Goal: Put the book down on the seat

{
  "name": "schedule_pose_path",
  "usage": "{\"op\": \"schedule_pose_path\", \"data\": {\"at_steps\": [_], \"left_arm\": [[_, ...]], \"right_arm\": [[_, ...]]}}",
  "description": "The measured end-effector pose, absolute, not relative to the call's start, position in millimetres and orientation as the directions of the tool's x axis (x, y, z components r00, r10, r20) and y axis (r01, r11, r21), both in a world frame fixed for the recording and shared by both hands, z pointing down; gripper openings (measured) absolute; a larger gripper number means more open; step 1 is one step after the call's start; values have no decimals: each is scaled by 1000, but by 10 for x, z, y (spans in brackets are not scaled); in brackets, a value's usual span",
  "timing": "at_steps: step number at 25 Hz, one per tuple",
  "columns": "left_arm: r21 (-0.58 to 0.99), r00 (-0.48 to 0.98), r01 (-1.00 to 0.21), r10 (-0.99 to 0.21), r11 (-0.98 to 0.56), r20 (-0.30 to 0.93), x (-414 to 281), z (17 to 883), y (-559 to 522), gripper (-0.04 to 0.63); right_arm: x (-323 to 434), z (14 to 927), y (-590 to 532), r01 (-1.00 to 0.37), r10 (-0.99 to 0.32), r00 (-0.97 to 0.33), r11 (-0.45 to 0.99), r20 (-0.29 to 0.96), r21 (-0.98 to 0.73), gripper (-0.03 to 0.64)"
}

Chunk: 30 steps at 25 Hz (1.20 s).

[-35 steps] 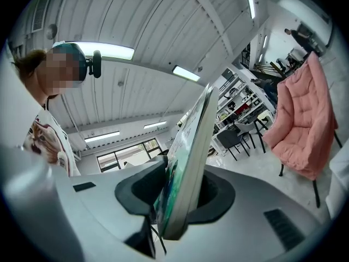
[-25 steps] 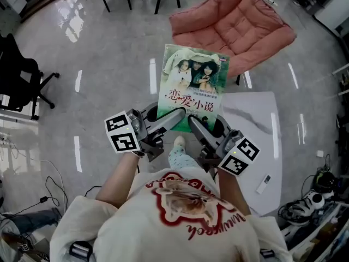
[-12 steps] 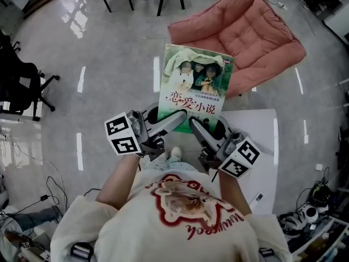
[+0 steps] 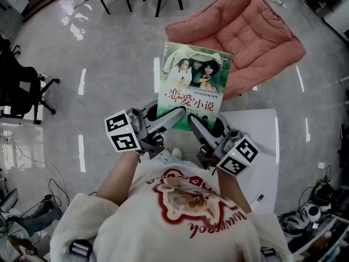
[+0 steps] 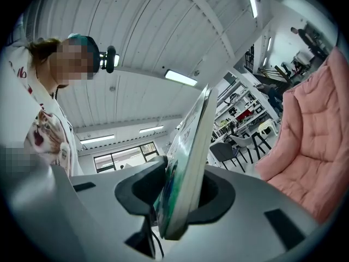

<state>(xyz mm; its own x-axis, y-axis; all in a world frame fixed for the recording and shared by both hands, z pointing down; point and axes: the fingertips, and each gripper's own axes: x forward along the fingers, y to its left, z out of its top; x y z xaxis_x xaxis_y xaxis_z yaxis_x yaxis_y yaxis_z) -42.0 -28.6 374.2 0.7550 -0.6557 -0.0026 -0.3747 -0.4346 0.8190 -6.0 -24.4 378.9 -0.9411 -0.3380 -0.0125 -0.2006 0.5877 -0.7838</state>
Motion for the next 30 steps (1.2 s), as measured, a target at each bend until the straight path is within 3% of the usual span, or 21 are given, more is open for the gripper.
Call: {"op": "schedule_pose_path", "data": {"at_steps": [30], "left_arm": [[837,785,-327,-619,-439,-19,-412,3766,-320,87]], "right_arm": [[-56,3796,-258,-276,-396,-918,571,35,-774,114]]}}
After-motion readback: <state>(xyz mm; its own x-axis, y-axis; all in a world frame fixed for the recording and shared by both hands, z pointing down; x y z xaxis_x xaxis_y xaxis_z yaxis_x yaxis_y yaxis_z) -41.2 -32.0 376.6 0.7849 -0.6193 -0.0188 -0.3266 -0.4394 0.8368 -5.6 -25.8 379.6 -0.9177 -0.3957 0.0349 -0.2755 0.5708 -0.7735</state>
